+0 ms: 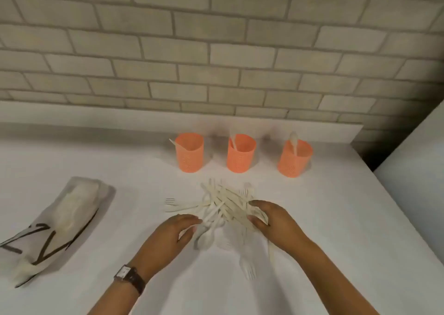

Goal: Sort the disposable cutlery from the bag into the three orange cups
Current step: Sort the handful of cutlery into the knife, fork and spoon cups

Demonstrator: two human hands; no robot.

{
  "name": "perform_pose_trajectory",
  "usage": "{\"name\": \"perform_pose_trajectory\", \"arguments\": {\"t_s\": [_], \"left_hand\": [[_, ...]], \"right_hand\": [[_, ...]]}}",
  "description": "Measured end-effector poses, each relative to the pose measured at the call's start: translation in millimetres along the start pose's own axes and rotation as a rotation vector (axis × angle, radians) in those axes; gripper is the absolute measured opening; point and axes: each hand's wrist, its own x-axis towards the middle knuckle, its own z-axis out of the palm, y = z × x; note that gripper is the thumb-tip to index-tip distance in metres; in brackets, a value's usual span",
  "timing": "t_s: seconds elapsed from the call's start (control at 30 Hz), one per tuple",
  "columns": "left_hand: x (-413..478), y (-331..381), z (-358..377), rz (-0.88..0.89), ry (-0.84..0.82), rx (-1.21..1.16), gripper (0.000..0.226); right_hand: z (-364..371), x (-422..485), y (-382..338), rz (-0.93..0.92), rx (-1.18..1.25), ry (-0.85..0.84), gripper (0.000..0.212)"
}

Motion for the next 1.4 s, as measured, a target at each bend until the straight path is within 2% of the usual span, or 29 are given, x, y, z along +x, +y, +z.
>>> {"name": "perform_pose_trajectory", "arguments": {"t_s": [0.03,0.13,0.23,0.43,0.53,0.6,0.67,0.77,0.83,0.9,1.03,1.1,1.17,1.27,1.4], "left_hand": [[1,-2,6,-0.014,0.015,-0.038,0.022],[0,-4,21,-0.097,0.047,-0.092,0.034],[0,-8,31,-0.158,0.114,-0.129,0.038],[1,-16,34,-0.225,0.195,-0.140,0.036],[8,-21,26,-0.280,0.293,-0.155,0.028],[17,-29,23,-0.446,0.306,-0.161,0.023],[26,-36,24,-0.574,0.259,-0.076,0.031],[43,-37,28,-0.490,0.260,0.113,0.048],[57,-35,31,-0.373,0.245,0.176,0.067],[72,-30,33,-0.323,0.135,0.175,0.083],[84,-10,46,-0.361,-0.005,0.213,0.099],[86,3,53,-0.399,-0.089,0.255,0.102],[88,17,61,-0.437,-0.168,0.276,0.090],[91,36,73,-0.483,-0.186,0.181,0.063],[95,57,81,-0.477,-0.228,0.042,0.036]], "right_hand": [[9,7,3,0.016,0.035,0.000,0.046],[32,25,2,0.053,0.057,-0.049,0.054],[55,48,2,0.040,0.022,-0.031,0.066],[76,78,-12,0.132,-0.123,-0.076,0.098],[65,76,-5,0.154,-0.081,0.020,0.092],[53,68,12,0.234,-0.060,0.161,0.079],[42,56,37,0.363,-0.089,0.229,0.068],[35,39,67,0.526,-0.097,0.183,0.057],[38,33,72,0.539,-0.113,0.152,0.048],[41,29,68,0.511,-0.142,0.148,0.041],[52,24,43,0.468,-0.056,0.155,0.049],[61,27,29,0.454,0.025,0.129,0.045],[70,34,15,0.438,0.084,0.091,0.042],[83,44,-4,0.413,0.199,0.080,0.041],[93,54,-21,0.536,0.667,0.087,0.044]]}}
